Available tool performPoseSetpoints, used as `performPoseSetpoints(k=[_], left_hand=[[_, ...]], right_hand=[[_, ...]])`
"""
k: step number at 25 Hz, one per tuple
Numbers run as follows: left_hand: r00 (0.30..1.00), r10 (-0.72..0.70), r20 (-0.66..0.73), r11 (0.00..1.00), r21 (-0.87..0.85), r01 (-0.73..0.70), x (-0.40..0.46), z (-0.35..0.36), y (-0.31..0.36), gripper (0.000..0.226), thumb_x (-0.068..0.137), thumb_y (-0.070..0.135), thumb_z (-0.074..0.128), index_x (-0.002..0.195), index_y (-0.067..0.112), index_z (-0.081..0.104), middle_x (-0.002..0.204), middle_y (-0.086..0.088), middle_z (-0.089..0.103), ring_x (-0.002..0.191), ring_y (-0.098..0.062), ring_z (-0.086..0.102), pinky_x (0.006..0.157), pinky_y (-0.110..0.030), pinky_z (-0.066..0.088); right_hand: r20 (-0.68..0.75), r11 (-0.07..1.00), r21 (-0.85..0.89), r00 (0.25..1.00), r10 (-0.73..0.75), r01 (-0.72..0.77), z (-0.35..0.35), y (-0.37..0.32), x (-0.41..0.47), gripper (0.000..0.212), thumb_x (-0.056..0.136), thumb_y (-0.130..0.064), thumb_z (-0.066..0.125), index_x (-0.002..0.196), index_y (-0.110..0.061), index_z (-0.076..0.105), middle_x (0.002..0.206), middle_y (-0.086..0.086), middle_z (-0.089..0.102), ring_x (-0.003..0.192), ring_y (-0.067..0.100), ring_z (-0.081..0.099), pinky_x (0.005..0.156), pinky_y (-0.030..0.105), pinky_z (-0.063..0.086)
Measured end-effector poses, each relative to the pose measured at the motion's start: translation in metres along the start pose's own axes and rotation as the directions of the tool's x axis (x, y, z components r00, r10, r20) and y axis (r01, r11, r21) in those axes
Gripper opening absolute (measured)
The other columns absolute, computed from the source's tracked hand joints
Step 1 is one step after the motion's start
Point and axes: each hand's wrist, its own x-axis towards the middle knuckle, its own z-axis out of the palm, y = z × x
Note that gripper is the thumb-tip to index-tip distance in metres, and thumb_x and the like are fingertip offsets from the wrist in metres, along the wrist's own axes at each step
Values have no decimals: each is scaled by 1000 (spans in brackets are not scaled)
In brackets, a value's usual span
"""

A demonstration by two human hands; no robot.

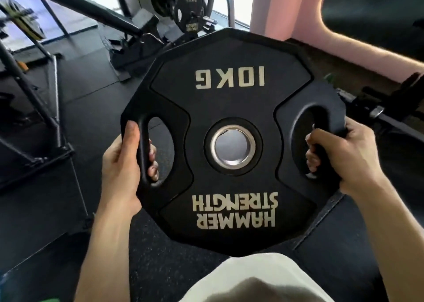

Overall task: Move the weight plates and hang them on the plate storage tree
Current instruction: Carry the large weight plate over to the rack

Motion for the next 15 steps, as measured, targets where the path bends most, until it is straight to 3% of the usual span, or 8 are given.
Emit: performPoseSetpoints(k=[15], left_hand=[[1000, 2, 15, 1000, 17, -2, 379, 110, 55, 47, 91, 58, 54, 78, 12, 53, 63, -3, 51, 44, -16, 42, 43, -22, 34]], right_hand=[[-49, 999, -33, 999, -14, 12, 169, -32, 351, 22, 77, 10, 57, 70, -10, 48, 55, 15, 47, 39, 23, 41, 44, 32, 38]])
